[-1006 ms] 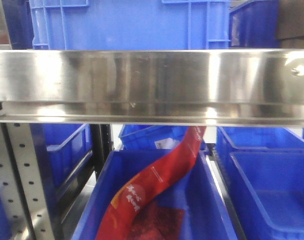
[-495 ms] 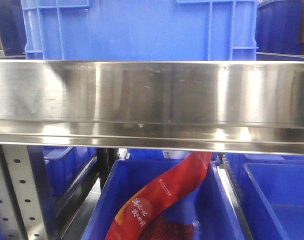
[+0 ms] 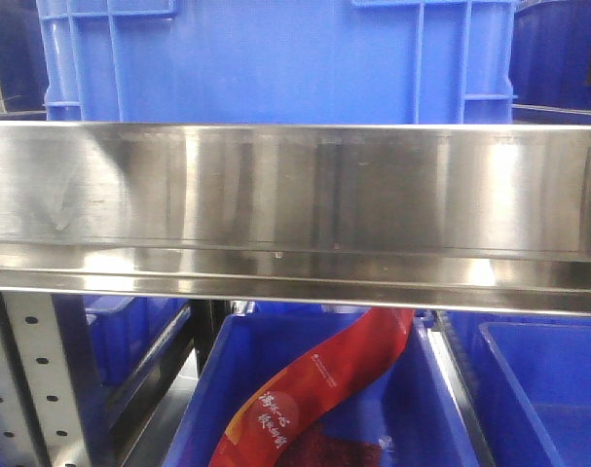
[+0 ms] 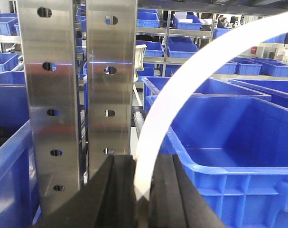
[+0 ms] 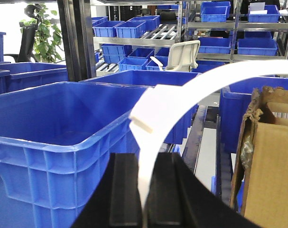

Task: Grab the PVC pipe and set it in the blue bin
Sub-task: 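Move the held arc over an empty blue bin with both grippers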

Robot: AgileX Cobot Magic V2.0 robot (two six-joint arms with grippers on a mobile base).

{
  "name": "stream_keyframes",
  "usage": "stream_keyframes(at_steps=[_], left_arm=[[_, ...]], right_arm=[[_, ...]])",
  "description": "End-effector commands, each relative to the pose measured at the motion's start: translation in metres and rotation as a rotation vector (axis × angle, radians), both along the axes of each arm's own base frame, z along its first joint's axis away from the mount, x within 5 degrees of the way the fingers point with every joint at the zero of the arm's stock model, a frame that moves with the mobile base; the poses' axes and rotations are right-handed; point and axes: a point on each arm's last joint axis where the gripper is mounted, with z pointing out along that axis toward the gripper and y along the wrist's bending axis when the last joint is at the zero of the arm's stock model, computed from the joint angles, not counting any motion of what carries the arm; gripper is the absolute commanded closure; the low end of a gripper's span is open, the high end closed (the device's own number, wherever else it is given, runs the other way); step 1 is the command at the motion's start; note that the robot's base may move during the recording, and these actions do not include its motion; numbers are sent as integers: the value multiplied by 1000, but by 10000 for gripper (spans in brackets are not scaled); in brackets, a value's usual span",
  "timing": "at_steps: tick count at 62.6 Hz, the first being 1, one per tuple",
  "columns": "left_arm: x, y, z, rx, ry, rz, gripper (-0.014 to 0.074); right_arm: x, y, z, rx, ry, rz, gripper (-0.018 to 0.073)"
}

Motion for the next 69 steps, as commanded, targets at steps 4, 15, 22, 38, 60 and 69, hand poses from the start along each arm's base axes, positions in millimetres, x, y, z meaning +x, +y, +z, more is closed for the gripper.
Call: stream_keyframes(at_steps=[4,15,22,38,60,69], left_arm=[[0,0,3,-9,-29,3,707],[0,0,3,-9,-29,3,707],[0,0,3,-9,-29,3,707],[0,0,4,-11,-37,4,707],[0,0,4,-10,-34,3,707],[0,0,3,-12,-26,2,707]], right_arm=[[0,0,3,-8,-28,1,727],[0,0,3,-8,-28,1,727],[0,0,3,-8,-28,1,727],[0,1,8,7,-87,5,727],[0,1,13,15,-135,7,727],[-1,1,14,17,-152,8,727]])
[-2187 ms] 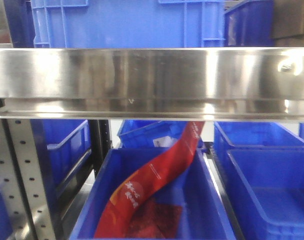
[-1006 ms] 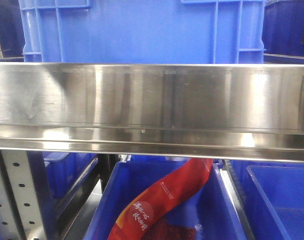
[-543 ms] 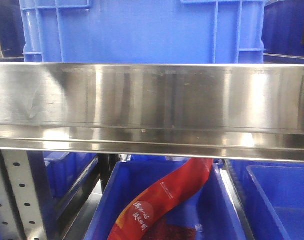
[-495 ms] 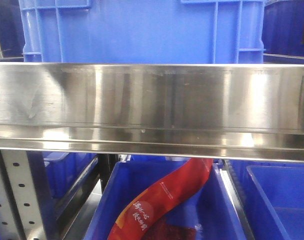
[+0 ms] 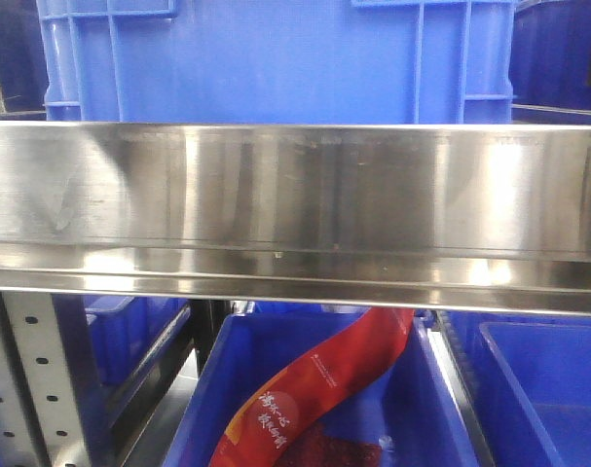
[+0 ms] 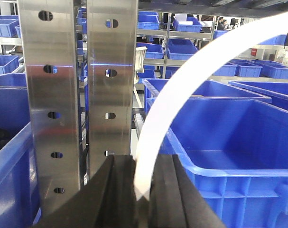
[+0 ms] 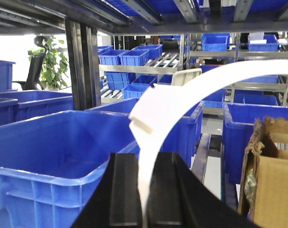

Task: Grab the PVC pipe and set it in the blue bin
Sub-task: 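Move the held arc over an empty blue bin with both grippers, then lower the arc into the blue bin and open both grippers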

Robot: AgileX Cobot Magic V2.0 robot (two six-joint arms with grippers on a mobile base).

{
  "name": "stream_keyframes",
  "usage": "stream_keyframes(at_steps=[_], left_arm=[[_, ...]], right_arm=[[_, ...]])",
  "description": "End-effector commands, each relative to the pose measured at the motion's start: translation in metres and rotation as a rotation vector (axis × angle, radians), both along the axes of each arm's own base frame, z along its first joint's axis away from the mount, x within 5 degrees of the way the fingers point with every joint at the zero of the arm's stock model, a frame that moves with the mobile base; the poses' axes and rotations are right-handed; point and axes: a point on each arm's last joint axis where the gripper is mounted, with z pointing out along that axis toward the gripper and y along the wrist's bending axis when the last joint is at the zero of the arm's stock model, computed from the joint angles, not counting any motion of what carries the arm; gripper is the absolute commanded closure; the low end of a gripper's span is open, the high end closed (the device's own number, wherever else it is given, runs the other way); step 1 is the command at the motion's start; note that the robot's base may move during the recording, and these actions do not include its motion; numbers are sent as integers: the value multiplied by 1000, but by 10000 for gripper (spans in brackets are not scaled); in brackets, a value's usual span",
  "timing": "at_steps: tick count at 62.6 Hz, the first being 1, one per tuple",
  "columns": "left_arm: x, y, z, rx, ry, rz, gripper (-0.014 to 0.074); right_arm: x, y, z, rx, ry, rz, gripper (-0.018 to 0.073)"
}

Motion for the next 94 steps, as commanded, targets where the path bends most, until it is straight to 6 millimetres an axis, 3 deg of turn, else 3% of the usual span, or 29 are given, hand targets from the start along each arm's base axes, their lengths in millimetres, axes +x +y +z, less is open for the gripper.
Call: stream_keyframes(at_steps=[1,20,32,45,56,75,81,94], left_arm=[[0,0,2,-10,-16,0,707],[0,0,2,-14,-13,-1,707],[7,-2,-1,-22,28,-11,707],[27,-25,30,8,45,-145,707],[67,-64,47,32,79,-281,707],[128,-98,70,15,88,-313,707],[150,-108,75,10,88,-314,707],[190,-127,61,9,137,-316,707]], right_arm=[[0,0,4,2,-38,4,727],[0,1,3,23,-27,11,727],[11,3,-2,27,27,15,727],[34,10,25,40,-10,51,727],[74,36,47,33,30,164,727],[138,88,70,6,122,293,727],[161,100,66,-5,158,297,727],[200,118,52,-21,216,295,727]])
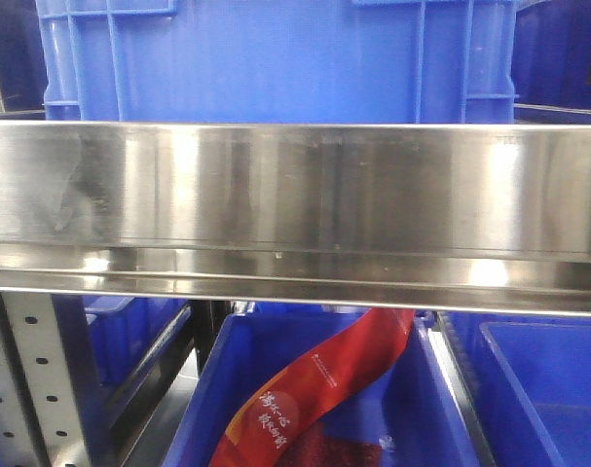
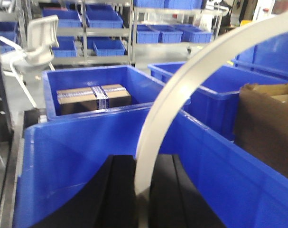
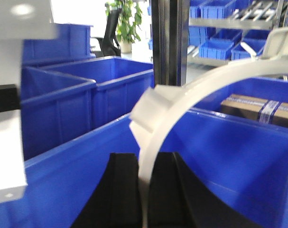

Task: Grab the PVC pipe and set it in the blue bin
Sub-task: 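Lower the arc into the blue bin and open both grippers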

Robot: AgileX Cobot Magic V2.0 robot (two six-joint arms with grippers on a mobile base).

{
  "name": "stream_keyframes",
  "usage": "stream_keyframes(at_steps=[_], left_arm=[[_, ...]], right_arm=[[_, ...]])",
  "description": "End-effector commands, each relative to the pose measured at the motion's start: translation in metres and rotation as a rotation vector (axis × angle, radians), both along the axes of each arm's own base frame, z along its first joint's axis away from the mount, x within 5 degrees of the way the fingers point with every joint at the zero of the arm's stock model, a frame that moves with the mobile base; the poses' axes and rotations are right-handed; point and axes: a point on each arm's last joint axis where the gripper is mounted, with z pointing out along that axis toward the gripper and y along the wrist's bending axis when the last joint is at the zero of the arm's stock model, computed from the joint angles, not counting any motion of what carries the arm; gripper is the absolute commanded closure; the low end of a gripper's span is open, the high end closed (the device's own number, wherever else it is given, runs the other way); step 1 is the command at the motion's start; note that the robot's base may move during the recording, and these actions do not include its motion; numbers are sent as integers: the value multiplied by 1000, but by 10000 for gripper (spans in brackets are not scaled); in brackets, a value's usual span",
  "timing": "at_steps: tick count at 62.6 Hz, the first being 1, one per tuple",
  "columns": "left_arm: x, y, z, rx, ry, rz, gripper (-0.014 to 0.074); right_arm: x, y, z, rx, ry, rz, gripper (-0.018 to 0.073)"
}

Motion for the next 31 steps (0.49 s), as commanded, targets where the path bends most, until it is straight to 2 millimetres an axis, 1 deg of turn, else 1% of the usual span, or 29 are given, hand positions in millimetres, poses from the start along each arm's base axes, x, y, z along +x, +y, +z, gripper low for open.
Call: stream_keyframes(at_steps=[1,5,10,21,26,31], left_arm=[[12,-8,-3,-17,-2,-4,707],[19,-11,-9,-14,7,-2,707],[25,-13,-16,-6,25,-2,707],[26,-15,-18,-29,43,-6,707],[26,-15,-18,-38,49,-8,678],[25,-15,-19,-31,63,-11,588]], right_arm=[[14,6,-5,-7,10,1,727],[21,10,-13,-18,34,1,727],[25,12,-21,-36,74,1,727],[26,12,-23,-41,85,1,719],[26,12,-23,-42,87,1,645],[25,12,-24,-44,98,4,508]])
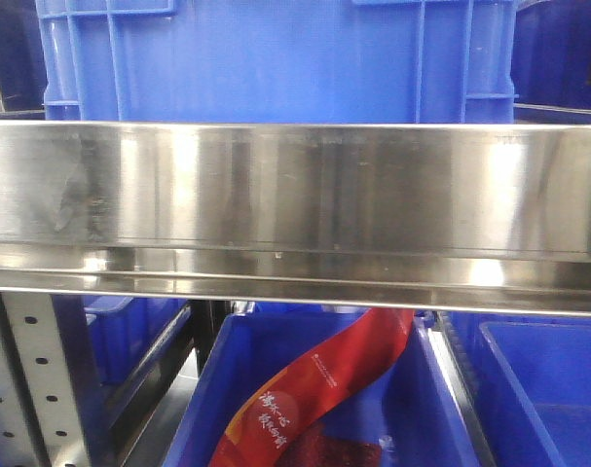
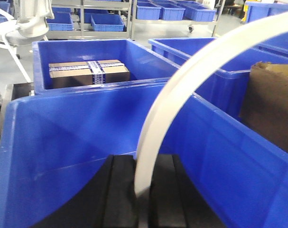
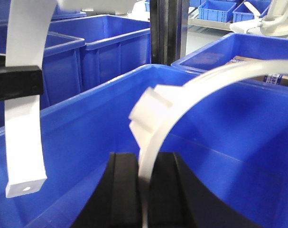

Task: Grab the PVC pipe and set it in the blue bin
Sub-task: 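Lower the arc into the blue bin and open both grippers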

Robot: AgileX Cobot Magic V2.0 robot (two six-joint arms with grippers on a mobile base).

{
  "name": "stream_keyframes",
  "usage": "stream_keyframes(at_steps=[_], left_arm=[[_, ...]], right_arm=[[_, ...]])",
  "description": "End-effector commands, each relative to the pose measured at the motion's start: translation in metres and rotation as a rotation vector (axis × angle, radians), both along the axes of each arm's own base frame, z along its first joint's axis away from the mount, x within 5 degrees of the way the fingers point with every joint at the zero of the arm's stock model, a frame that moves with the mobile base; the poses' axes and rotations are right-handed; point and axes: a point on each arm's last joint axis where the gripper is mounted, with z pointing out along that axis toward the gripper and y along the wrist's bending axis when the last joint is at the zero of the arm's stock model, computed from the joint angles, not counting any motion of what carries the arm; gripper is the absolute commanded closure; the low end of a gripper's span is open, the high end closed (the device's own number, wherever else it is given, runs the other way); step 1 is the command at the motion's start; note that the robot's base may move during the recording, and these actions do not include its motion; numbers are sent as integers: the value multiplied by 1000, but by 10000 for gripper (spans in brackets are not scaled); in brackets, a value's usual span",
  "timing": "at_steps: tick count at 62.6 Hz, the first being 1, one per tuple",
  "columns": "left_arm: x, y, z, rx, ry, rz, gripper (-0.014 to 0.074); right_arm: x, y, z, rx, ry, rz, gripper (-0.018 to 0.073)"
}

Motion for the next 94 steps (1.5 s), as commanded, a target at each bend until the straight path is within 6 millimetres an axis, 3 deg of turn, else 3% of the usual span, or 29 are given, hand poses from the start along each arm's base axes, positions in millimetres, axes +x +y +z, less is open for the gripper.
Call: stream_keyframes(at_steps=[1,9,15,21,34,41,49,54,65,73,84,89,94], left_arm=[[-3,-2,6,-26,-9,-8,568],[-4,-3,1,-4,36,-20,346],[-5,-3,-1,7,58,-25,225],[-5,-3,-2,10,65,-27,181],[-16,2,10,-1,48,-31,243],[-34,8,23,-4,52,-47,450],[-49,14,36,-14,25,-51,704],[-49,15,35,4,31,-51,708],[-54,15,30,21,96,-72,707],[-76,24,48,-21,61,-85,707],[-125,47,80,-40,-65,-77,707],[-143,56,84,-53,-112,-68,707],[-155,63,74,-63,-126,-59,707]], right_arm=[[-2,1,6,9,-20,5,483],[-4,4,6,9,-20,17,297],[-4,5,6,11,-19,21,267],[-4,5,5,10,-16,21,272],[-16,0,12,1,4,22,274],[-31,-7,26,15,-27,22,366],[-42,-12,38,35,-70,22,576],[-41,-12,37,23,-74,20,720],[-42,-12,31,12,-3,24,721],[-72,-26,58,53,-95,25,721],[-125,-51,90,105,-235,21,721],[-139,-59,94,125,-295,19,721],[-150,-65,86,130,-347,14,721]])
